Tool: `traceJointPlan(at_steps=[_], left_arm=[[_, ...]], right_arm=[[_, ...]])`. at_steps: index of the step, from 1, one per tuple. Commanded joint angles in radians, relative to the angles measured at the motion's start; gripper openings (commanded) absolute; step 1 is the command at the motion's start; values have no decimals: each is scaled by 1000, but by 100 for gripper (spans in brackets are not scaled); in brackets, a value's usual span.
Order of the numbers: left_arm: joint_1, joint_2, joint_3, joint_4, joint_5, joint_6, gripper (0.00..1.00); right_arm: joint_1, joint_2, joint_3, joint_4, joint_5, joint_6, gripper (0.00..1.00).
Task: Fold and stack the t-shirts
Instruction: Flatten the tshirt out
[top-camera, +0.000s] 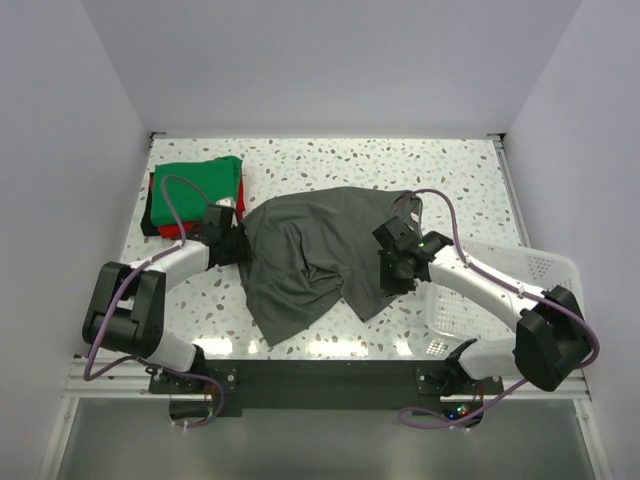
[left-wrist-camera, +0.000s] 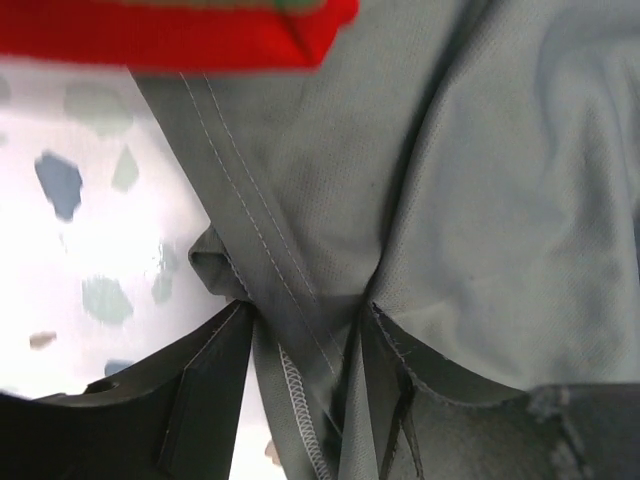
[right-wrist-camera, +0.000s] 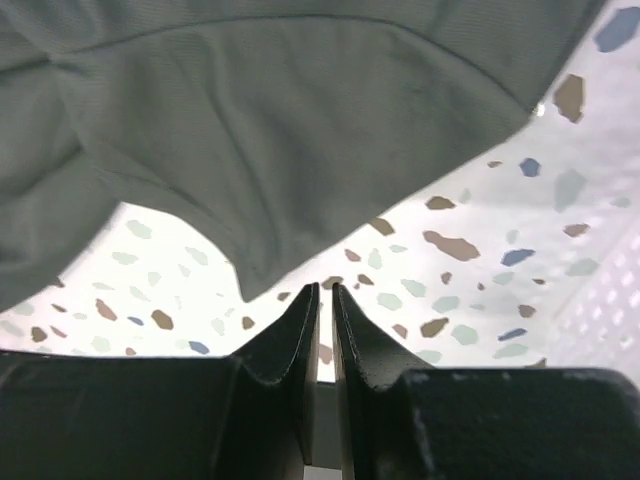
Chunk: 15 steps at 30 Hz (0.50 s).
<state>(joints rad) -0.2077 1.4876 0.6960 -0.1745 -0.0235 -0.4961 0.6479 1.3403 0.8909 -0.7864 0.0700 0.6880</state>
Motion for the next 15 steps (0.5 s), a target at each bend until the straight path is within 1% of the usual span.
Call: traceJointPlan(at_steps=[1, 2, 3, 4, 5, 7, 8, 11, 15], left_arm=[[10, 74, 11, -5, -50, 36, 51], [10, 77, 16, -8, -59, 40, 50], [10, 82, 22, -10, -65, 47, 44], [10, 80, 29, -8, -69, 50, 41], [10, 76, 30, -3, -61, 51, 39], [10, 60, 30, 21, -21, 54, 39], [10, 56, 30, 27, -10, 53, 39], [11, 48, 36, 32, 5, 45, 38], [10, 43, 66, -14, -4, 59, 36]], right_arm=[[4, -12, 40, -129, 85, -15, 14], [2, -7, 42, -140, 93, -16, 14], [2, -7, 43, -154, 97, -15, 14], [2, -6, 43, -154, 93, -21, 15], [4, -6, 45, -152, 90, -22, 18], [2, -6, 59, -129, 76, -44, 26], [4, -4, 63, -117, 48, -47, 36], [4, 23, 82, -54, -22, -59, 47], [4, 95, 132, 45, -68, -54, 54]])
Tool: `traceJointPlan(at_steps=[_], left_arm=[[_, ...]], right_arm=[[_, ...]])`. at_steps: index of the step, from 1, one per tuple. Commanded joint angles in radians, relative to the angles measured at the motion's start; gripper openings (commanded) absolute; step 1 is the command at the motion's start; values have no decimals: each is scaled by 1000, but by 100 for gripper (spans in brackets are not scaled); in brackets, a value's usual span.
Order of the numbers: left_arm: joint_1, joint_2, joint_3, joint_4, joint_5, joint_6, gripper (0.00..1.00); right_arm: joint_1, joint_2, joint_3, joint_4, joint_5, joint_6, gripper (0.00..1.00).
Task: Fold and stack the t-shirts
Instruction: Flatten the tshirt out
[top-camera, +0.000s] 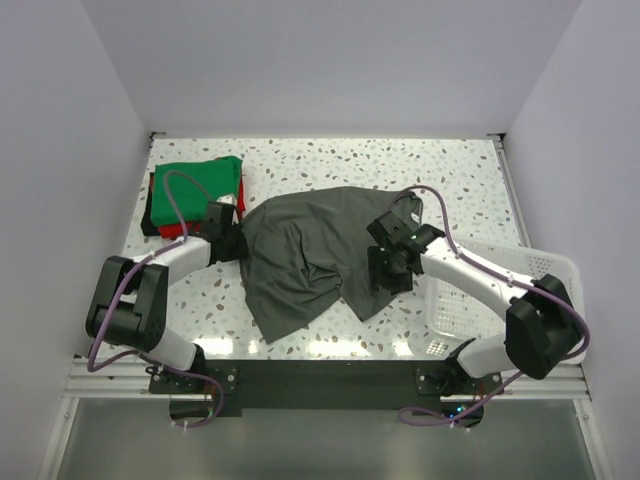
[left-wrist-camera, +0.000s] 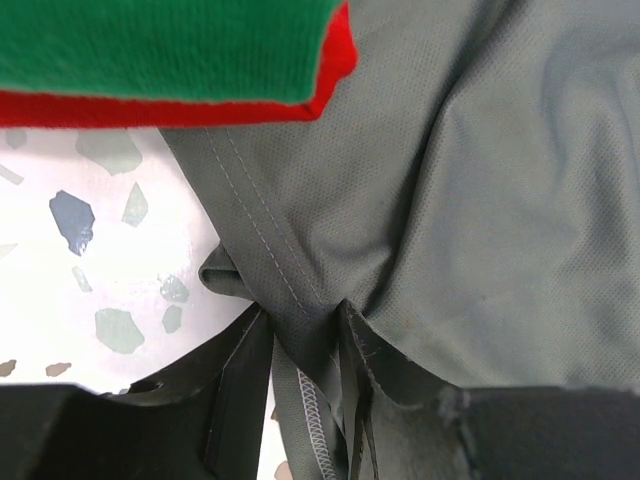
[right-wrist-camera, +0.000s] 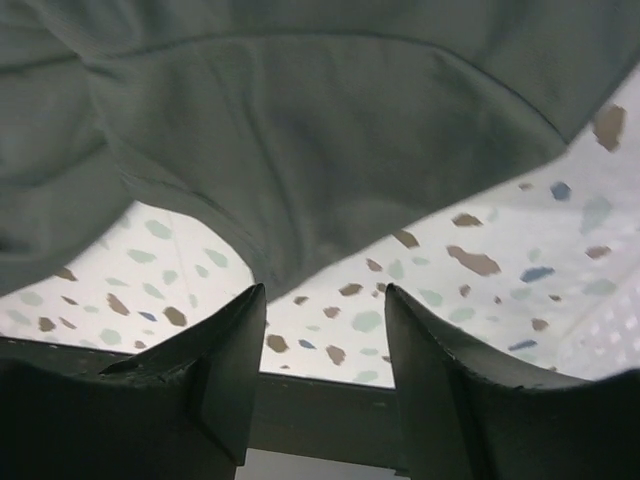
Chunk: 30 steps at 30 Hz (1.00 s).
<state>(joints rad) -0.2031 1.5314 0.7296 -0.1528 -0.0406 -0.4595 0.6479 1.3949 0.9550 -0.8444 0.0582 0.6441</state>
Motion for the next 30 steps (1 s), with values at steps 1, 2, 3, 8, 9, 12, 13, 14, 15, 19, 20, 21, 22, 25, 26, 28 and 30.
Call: traceJointPlan(at_steps=[1, 2, 3, 8, 9, 12, 13, 14, 15, 19, 20, 21, 22, 25, 26, 28, 30], left_arm=[[5, -10, 43, -53, 8, 22, 36], [7, -22, 45, -60, 7, 24, 37], [5, -36, 47, -67, 4, 25, 37], [5, -132, 67, -120, 1, 28, 38], [7, -155, 71, -131, 1, 30, 38], [7, -194, 94, -166, -1, 36, 39], [5, -204, 102, -181, -4, 38, 39], [7, -211, 106, -186, -5, 39, 39], [7, -220, 108, -189, -7, 47, 39], [5, -211, 82, -176, 8, 51, 40], [7, -205, 76, -168, 21, 51, 43], [7, -194, 61, -140, 36, 48, 45], [5, -189, 53, -124, 62, 47, 46], [7, -151, 40, -82, 70, 41, 47], [8, -139, 44, -76, 71, 41, 47], [7, -102, 51, -71, 50, 35, 44], [10, -62, 65, -74, 44, 30, 42]], right_arm=[[4, 79, 79, 119, -55, -8, 55], [6, 98, 91, 134, -78, -8, 56], [6, 120, 123, 160, -90, -8, 58], [4, 265, 221, 203, -132, -26, 61], [6, 280, 246, 212, -141, -27, 61], [9, 348, 278, 211, -143, -37, 62], [7, 366, 286, 206, -140, -41, 62], [7, 398, 292, 202, -138, -46, 62], [9, 409, 297, 205, -139, -49, 62], [13, 452, 297, 212, -149, -50, 61], [13, 455, 295, 214, -146, -52, 60], [16, 457, 292, 214, -144, -47, 60], [16, 457, 289, 215, -144, -49, 60], [16, 449, 277, 220, -141, -46, 59], [15, 446, 274, 222, -139, -46, 59], [15, 444, 268, 220, -139, -46, 58], [15, 444, 261, 222, -141, -46, 57]])
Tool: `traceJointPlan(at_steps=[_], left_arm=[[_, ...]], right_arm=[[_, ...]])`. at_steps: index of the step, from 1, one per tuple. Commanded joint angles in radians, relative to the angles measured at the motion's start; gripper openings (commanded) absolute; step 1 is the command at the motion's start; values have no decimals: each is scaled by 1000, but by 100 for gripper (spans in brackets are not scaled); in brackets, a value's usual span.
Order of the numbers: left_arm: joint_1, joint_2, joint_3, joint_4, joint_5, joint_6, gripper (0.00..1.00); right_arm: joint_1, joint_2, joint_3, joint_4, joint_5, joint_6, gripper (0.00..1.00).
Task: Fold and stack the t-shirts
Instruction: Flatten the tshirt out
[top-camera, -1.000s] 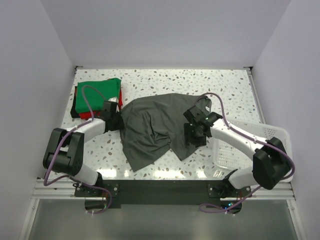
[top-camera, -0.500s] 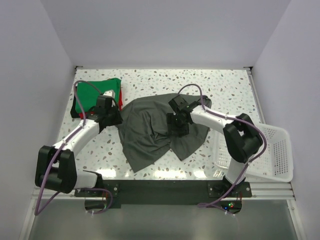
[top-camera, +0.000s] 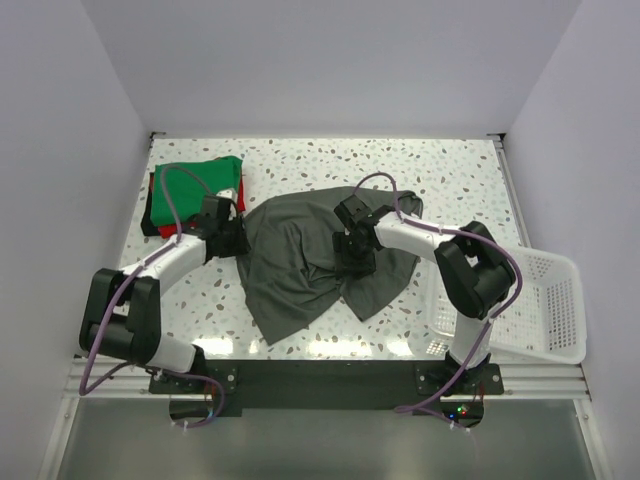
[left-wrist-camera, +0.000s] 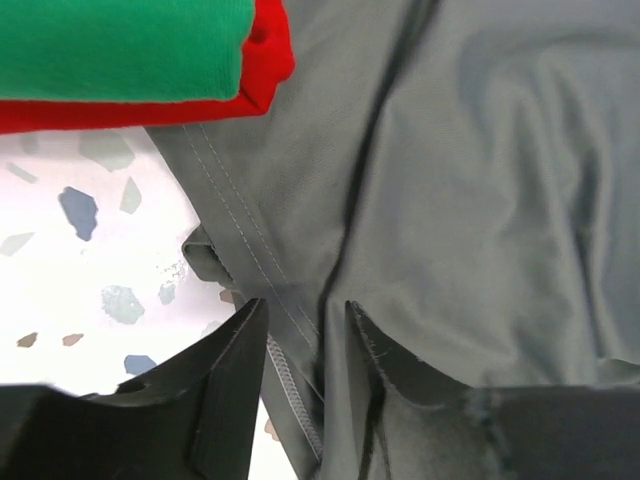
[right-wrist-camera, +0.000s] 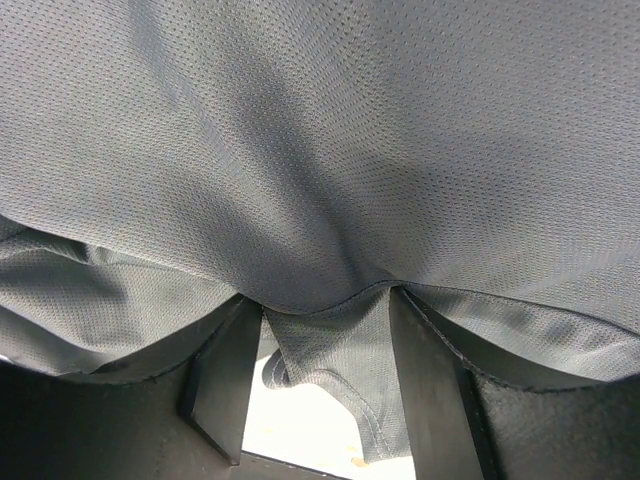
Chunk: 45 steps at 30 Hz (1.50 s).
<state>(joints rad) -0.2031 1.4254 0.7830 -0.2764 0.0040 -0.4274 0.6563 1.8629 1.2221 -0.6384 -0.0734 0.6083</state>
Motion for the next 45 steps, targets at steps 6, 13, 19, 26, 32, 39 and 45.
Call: traceJointPlan(at_steps=[6, 13, 19, 26, 32, 39, 45], left_arm=[[10, 110, 33, 28, -47, -22, 36], [10, 101, 28, 13, -82, -34, 39], [10, 72, 18, 11, -105, -43, 43], [11, 139, 41, 36, -72, -48, 41], [11, 141, 51, 45, -65, -51, 19], [13, 87, 67, 0, -90, -45, 0], [19, -11, 94, -70, -102, -22, 0]], right_arm=[[6, -28, -15, 16, -11, -10, 56], [8, -28, -15, 9, -19, -16, 56], [6, -19, -4, 5, -22, -21, 56], [8, -15, -1, 0, -25, -27, 56], [8, -13, -3, -7, -20, -33, 51], [9, 9, -6, -27, -3, -39, 18], [8, -13, 1, -95, 58, -39, 0]])
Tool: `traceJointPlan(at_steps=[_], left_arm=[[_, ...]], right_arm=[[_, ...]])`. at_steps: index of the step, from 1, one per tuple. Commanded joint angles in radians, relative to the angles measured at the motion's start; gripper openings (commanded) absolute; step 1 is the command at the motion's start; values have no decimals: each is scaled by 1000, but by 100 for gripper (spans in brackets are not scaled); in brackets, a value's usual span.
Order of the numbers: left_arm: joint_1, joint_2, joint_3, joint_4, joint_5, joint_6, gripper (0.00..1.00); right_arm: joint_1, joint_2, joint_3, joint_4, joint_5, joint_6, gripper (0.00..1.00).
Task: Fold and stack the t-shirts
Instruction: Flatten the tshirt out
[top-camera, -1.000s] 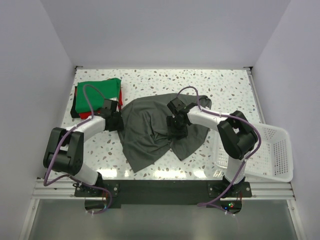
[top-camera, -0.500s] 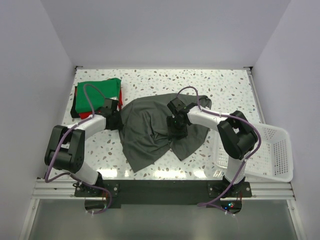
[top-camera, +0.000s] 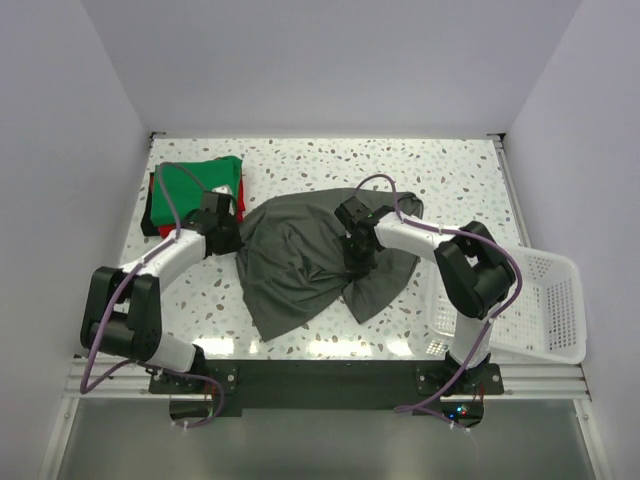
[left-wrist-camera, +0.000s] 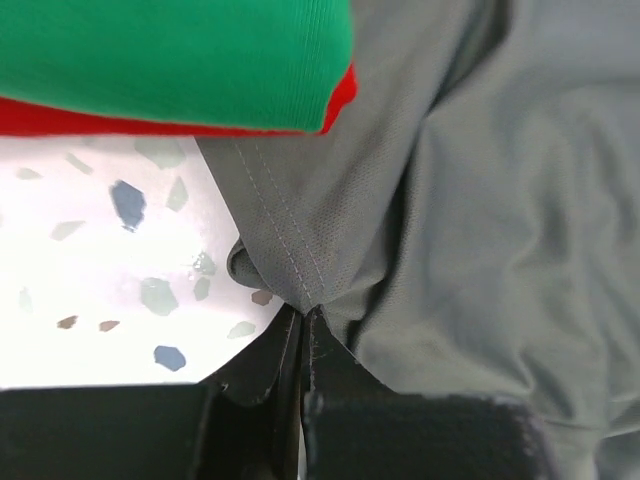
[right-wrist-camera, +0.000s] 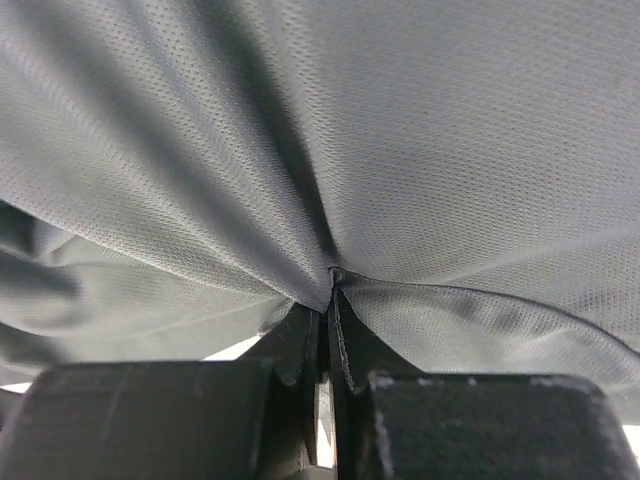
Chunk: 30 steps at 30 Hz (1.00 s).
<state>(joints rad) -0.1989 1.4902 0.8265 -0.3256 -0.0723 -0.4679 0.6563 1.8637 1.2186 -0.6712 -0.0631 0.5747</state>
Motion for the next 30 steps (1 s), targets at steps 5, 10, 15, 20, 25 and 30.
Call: traceJointPlan(at_steps=[5, 10, 15, 20, 25, 30], left_arm=[[33, -128, 65, -75, -24, 51, 0], [62, -151, 83, -133, -44, 104, 0], [107, -180, 100, -190, -60, 153, 1], [165, -191, 109, -190, -12, 213, 4], [170, -163, 140, -159, 35, 258, 4], [170, -93, 174, -119, 57, 275, 20]], right_arm=[[5, -73, -10, -140, 120, -6, 0], [-6, -123, -33, -192, 193, -3, 0], [-32, -150, -60, -212, 218, 2, 0], [-41, -153, -68, -215, 229, 1, 0], [-49, -143, -48, -240, 261, -6, 0], [-49, -136, -39, -242, 266, -7, 0]])
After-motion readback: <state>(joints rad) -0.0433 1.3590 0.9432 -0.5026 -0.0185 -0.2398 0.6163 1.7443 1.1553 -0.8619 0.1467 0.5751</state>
